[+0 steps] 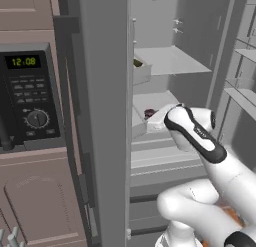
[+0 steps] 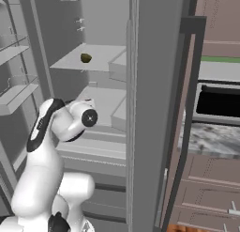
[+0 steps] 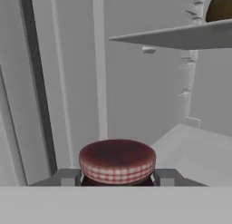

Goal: Move the kiwi and jam from the top shelf to the second highest shelf to make space. Then, place the pitcher from the counter on the cleared top shelf.

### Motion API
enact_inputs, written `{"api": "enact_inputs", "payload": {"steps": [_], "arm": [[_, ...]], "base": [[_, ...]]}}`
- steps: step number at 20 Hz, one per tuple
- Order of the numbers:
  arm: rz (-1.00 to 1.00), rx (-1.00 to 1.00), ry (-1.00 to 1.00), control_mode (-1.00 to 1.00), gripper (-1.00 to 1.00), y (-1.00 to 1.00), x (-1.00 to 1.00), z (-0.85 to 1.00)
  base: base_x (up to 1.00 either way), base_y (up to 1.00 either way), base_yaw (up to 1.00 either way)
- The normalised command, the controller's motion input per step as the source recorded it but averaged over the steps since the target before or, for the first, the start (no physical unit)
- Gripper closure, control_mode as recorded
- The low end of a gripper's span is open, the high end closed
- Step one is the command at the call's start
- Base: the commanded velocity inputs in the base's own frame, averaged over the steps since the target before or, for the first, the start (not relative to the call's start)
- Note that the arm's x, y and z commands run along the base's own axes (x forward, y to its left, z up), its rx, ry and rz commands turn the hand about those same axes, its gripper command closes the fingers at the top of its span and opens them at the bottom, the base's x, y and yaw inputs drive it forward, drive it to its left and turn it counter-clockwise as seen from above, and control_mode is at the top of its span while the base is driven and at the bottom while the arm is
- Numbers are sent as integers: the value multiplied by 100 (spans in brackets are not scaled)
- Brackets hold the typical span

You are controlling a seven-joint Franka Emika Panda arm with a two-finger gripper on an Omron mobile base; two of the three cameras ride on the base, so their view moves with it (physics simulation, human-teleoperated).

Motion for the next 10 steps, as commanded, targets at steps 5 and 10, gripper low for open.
{"api": "enact_inputs", "payload": {"steps": [5, 10], "arm": [[2, 0, -2, -100, 100, 0, 32, -14], [0, 0, -5, -100, 100, 0, 33, -16]], "base": [[0, 0, 0], [0, 0, 0]]}}
